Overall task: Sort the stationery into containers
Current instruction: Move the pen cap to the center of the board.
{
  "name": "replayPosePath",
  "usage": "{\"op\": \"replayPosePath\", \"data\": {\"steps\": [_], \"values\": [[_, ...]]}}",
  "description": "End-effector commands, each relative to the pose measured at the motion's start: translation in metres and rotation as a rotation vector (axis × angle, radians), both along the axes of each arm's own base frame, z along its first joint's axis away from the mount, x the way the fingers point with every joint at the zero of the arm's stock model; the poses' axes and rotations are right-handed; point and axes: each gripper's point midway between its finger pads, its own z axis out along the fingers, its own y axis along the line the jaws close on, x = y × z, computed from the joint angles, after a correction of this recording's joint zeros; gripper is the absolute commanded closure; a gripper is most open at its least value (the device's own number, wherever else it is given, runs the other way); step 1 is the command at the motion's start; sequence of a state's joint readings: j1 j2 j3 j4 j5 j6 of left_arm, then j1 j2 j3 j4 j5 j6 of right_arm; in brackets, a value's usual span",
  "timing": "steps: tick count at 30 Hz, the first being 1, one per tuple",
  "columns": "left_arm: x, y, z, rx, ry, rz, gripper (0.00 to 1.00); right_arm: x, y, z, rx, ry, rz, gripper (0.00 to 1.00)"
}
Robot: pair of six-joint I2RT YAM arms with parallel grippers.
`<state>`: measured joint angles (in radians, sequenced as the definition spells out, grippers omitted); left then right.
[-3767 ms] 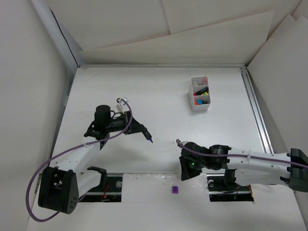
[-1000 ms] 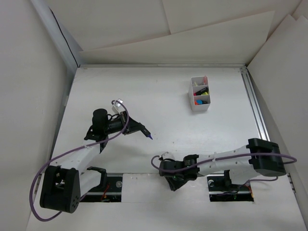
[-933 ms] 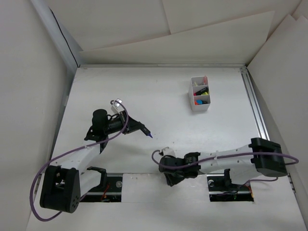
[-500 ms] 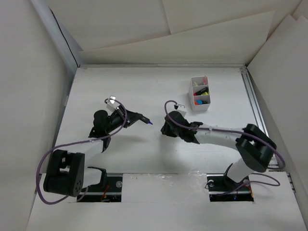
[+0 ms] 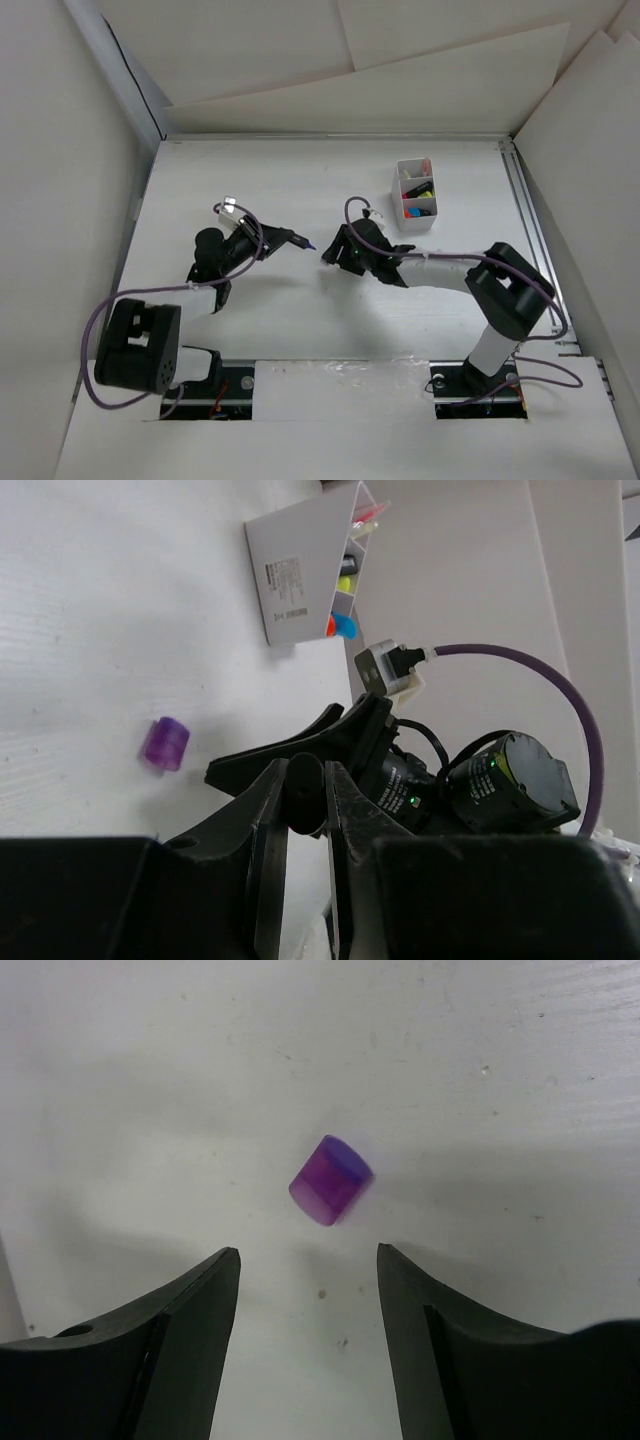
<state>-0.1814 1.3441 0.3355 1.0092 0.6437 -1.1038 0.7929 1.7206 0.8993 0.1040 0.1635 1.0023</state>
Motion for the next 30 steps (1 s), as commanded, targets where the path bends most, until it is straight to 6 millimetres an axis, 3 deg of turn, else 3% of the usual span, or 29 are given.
{"op": "replayPosePath", "data": {"steps": [1, 3, 6, 7, 9, 10, 14, 17, 19, 24, 27, 30], "values": [[0.007, 0.009, 0.040, 0.057, -0.158, 0.055, 1.00, 0.006, 0.009, 0.056, 0.122, -0.115, 0.026, 0.37], [0.001, 0.017, 0.060, 0.073, -0.220, 0.089, 1.00, 0.000, 0.003, 0.062, 0.112, -0.104, 0.026, 0.35], [-0.006, 0.017, 0.067, 0.076, -0.239, 0.079, 1.00, 0.006, 0.001, 0.078, 0.055, -0.139, 0.065, 0.50], [-0.008, 0.015, 0.067, 0.068, -0.233, 0.063, 1.00, 0.004, -0.001, 0.071, -0.018, -0.148, 0.122, 0.65], [-0.010, 0.013, 0.068, 0.046, -0.238, 0.052, 1.00, 0.004, 0.006, 0.067, -0.057, -0.134, 0.221, 0.84], [-0.010, 0.017, 0.063, 0.048, -0.232, 0.063, 1.00, 0.006, 0.007, 0.059, -0.112, -0.081, 0.236, 1.00], [-0.013, 0.023, 0.066, 0.038, -0.227, 0.056, 1.00, -0.011, 0.022, 0.043, -0.181, -0.044, 0.321, 1.00], [-0.012, 0.023, 0.073, 0.052, -0.245, 0.055, 1.00, -0.020, 0.019, 0.018, -0.197, -0.009, 0.324, 1.00], [-0.011, 0.023, 0.076, 0.051, -0.248, 0.055, 1.00, -0.023, 0.021, 0.013, -0.184, 0.007, 0.327, 1.00], [-0.011, 0.023, 0.076, 0.058, -0.254, 0.053, 1.00, -0.020, 0.030, -0.010, -0.197, 0.041, 0.353, 1.00], [-0.011, 0.023, 0.071, 0.068, -0.237, 0.052, 1.00, -0.014, 0.041, -0.010, -0.178, 0.037, 0.365, 1.00], [-0.012, 0.023, 0.073, 0.067, -0.246, 0.052, 1.00, -0.006, 0.039, -0.018, -0.186, 0.044, 0.339, 1.00]]}}
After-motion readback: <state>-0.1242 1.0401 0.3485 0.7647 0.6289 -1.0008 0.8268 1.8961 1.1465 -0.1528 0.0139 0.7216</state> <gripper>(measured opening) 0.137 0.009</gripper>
